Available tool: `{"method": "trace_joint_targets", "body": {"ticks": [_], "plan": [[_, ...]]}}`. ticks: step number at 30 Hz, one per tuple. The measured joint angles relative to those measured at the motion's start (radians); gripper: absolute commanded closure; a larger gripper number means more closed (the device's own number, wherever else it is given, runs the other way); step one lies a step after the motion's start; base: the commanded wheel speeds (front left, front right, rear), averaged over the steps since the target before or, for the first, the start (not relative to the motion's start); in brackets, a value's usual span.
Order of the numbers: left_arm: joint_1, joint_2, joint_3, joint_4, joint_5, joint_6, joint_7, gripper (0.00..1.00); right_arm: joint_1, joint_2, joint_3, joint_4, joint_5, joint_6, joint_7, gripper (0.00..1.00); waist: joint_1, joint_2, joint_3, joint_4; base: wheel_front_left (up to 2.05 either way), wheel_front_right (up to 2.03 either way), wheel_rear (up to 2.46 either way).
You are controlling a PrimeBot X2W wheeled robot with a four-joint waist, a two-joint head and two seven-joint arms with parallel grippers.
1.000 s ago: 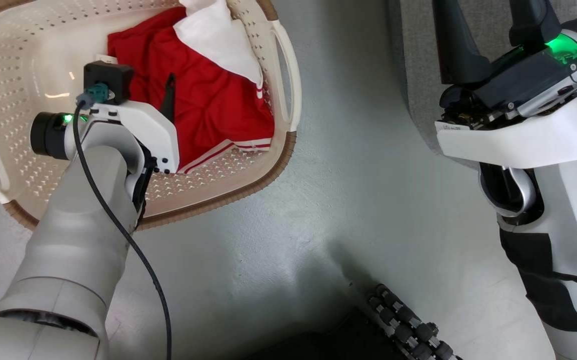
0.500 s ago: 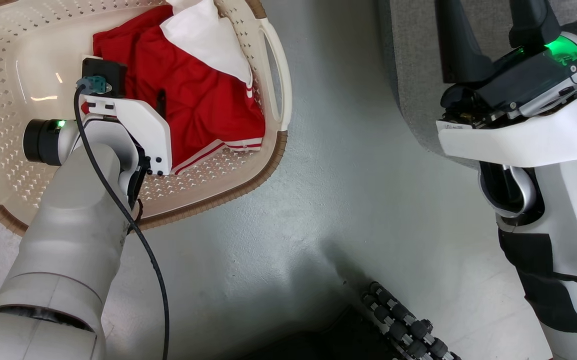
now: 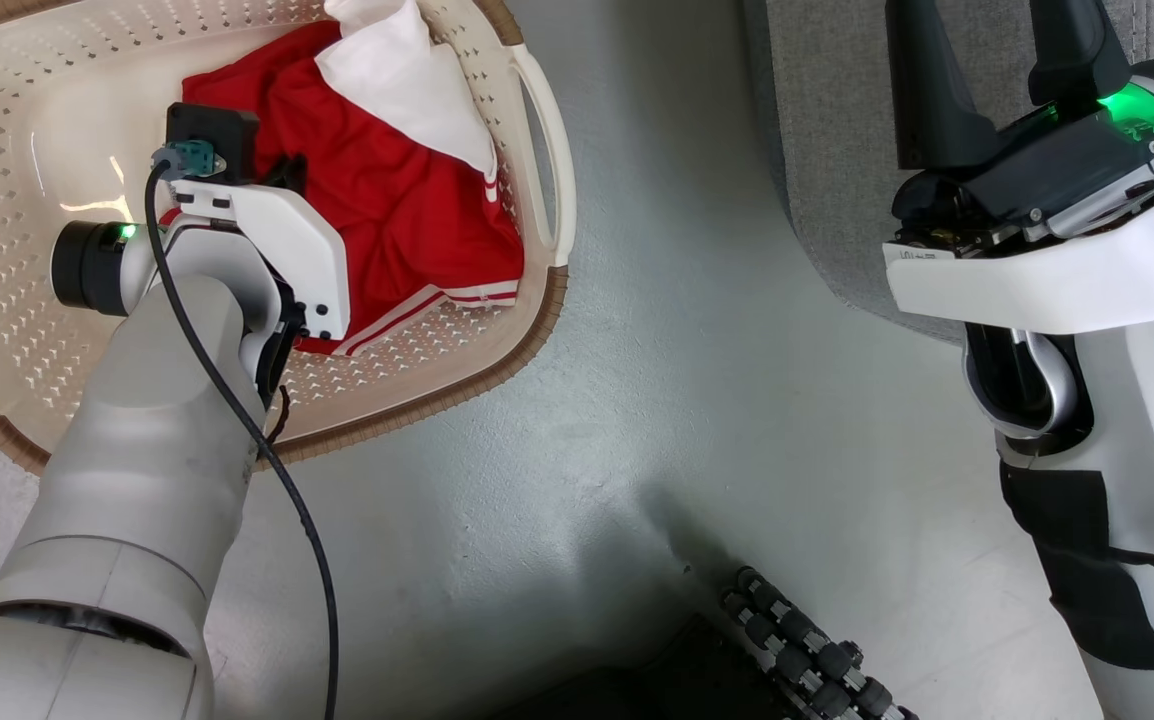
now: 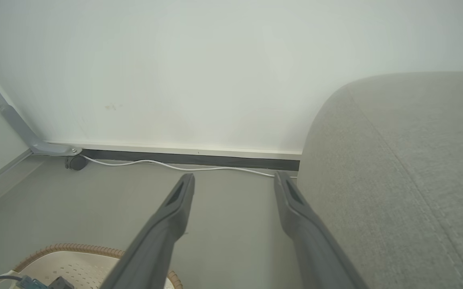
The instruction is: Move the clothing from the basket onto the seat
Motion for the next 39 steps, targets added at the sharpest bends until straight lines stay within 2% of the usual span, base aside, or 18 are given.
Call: {"method": "trace_joint_targets", "body": {"ticks": [9,18,32,39], "plan": [[0.0,0.014,-0.009,0.002,-0.018,-0.009,-0.095,1.0,-0.001,0.009,-0.005,0.028,0.0,0.0,0.0,0.0,0.0,0.0,-0.019,-0.007,0.0,0.0,0.0],[0.055,-0.005,-0.011,-0.018,-0.044,-0.031,-0.159,1.0,0.002,-0.019,-0.027,0.07,-0.003,0.0,0.0,0.0,0.0,0.0,-0.111,0.017,0.0,0.0,0.0],[0.276,-0.027,-0.014,-0.276,-0.049,-0.053,-0.162,1.0,0.117,-0.081,-0.055,0.164,-0.042,0.0,0.0,0.0,0.0,0.0,-0.338,0.11,0.0,0.0,0.0],[0.407,-0.03,-0.063,-0.399,-0.086,-0.061,-0.162,1.0,0.204,-0.101,-0.065,0.218,-0.053,0.0,0.0,0.0,0.0,0.0,-0.469,0.164,0.0,0.0,0.0]]}}
